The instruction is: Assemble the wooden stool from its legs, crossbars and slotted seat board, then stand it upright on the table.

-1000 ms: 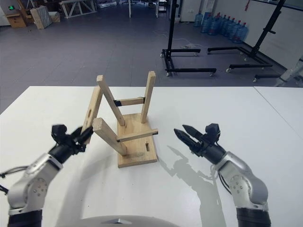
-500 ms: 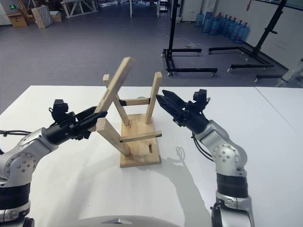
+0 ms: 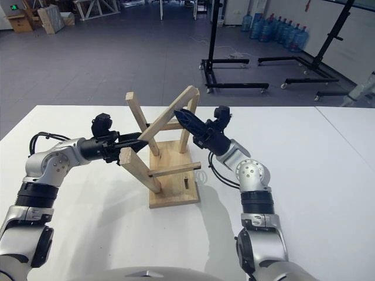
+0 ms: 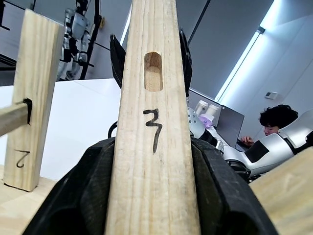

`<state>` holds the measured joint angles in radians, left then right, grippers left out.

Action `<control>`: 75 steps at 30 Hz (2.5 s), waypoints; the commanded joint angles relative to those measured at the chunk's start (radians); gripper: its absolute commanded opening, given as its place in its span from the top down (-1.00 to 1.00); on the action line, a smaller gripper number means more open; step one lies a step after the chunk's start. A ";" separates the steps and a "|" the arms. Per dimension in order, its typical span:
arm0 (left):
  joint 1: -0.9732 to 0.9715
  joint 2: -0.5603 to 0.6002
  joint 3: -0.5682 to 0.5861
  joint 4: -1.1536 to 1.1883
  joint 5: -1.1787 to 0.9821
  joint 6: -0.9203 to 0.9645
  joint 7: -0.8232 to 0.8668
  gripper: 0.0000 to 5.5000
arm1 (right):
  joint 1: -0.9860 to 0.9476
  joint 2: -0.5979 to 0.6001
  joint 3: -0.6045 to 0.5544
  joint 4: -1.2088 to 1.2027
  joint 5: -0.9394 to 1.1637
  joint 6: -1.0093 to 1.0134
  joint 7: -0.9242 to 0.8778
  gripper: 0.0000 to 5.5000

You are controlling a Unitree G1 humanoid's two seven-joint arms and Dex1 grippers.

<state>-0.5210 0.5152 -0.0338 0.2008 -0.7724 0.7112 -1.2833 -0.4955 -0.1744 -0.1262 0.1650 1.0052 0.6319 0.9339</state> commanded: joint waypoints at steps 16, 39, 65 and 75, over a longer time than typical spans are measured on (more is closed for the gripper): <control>0.017 -0.070 -0.004 -0.007 0.031 0.003 -0.028 0.26 | 0.011 0.045 -0.022 0.003 -0.003 0.093 0.012 0.23; 0.057 -0.082 0.012 -0.032 0.040 -0.001 -0.020 0.26 | 0.042 0.023 -0.051 -0.030 0.000 0.170 0.025 -0.24; 0.201 -0.059 0.189 -0.005 0.056 -0.041 0.170 -0.43 | 0.155 -0.206 -0.118 -0.162 -0.206 -0.169 0.176 0.25; 0.284 -0.042 0.279 -0.038 0.057 -0.052 0.293 -0.44 | 0.381 -0.358 -0.056 -0.177 -0.258 -0.166 0.352 0.25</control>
<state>-0.2439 0.4511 0.2246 0.1674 -0.7270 0.6622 -1.0189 -0.1414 -0.5325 -0.2148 0.0261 0.7643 0.4562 1.2826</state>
